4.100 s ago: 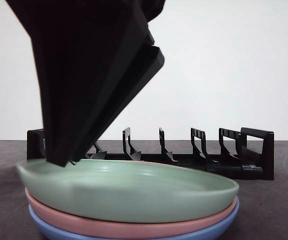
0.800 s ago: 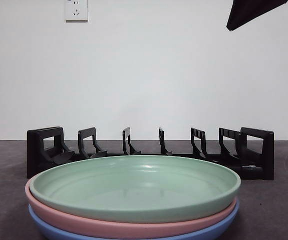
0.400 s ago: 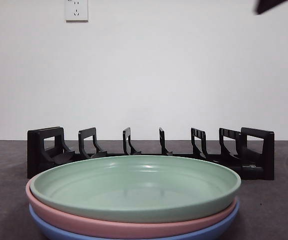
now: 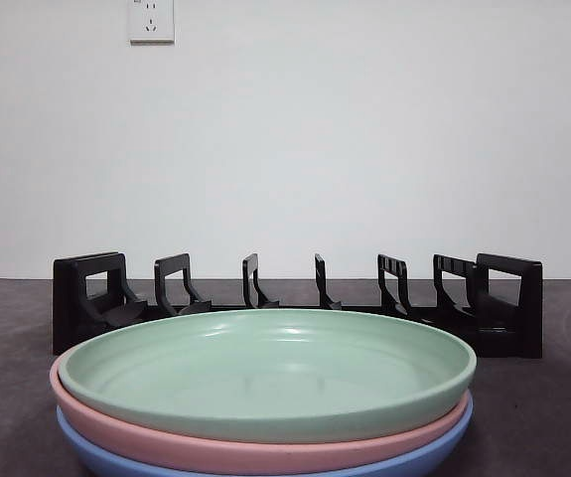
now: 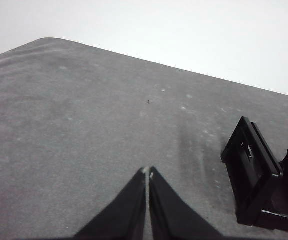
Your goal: Place the plate
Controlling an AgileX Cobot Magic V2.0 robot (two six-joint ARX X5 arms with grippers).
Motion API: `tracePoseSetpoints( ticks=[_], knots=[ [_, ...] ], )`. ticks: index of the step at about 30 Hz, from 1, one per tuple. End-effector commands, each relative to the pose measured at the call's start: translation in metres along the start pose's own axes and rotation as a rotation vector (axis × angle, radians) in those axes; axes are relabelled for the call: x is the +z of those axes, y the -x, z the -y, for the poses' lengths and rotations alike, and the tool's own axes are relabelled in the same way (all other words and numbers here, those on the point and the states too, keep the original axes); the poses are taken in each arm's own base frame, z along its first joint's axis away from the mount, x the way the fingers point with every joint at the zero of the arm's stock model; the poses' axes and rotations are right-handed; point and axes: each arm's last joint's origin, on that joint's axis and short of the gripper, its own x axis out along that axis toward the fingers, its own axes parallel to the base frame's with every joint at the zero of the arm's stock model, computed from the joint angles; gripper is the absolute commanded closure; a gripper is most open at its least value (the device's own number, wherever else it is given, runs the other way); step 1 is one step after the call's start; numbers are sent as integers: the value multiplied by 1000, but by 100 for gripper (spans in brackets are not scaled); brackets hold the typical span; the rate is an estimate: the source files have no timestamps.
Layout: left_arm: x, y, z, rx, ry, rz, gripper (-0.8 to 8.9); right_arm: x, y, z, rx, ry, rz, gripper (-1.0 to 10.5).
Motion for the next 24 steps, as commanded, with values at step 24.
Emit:
tracePoseSetpoints(
  ticks=[24],
  knots=[
    [-5, -2, -1, 1, 1, -5, 806, -22, 10, 3, -94, -84, 12, 925]
  ],
)
